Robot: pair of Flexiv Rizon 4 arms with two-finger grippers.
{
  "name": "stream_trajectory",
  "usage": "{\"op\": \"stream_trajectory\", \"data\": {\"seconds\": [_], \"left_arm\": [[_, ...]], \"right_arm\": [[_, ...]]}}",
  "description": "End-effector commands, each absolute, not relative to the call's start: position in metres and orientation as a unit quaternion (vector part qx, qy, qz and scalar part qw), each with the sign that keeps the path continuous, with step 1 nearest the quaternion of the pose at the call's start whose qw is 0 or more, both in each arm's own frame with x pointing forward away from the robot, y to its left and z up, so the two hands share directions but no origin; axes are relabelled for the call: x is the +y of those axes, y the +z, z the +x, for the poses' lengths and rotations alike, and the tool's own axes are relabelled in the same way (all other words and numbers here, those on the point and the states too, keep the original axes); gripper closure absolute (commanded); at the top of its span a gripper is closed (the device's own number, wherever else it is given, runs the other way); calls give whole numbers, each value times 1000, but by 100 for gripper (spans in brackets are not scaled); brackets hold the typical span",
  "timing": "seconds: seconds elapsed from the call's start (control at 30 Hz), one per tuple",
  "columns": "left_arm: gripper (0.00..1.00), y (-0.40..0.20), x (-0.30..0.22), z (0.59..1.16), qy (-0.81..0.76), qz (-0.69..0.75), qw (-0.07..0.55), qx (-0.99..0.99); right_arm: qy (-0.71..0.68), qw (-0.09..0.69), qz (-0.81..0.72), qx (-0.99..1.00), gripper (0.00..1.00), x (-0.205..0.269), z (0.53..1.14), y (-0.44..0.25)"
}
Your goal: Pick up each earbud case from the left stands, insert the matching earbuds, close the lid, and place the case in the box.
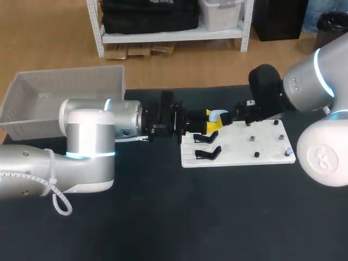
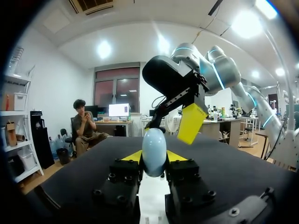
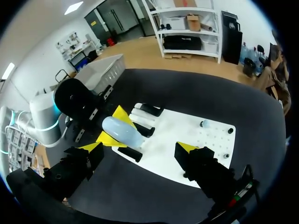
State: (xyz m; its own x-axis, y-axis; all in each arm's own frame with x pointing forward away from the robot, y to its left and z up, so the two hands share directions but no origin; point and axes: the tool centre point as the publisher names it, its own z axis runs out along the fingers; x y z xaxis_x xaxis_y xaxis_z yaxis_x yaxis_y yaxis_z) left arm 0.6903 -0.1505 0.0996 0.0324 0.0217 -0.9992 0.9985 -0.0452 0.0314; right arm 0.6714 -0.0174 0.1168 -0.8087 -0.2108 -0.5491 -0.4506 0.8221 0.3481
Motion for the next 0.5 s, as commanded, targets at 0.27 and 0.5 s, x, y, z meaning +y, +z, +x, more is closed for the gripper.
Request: {"op": "stream_trajectory", "data": {"seconds": [0.27, 0.5], "left_arm": [[100, 99, -151, 691, -498, 524, 492, 485], [100, 99, -151, 691, -498, 524, 492, 485]], "right_arm": [[231, 254, -171, 923, 0, -18, 676, 114], [229, 256, -167, 924, 0, -18, 677, 114]]}}
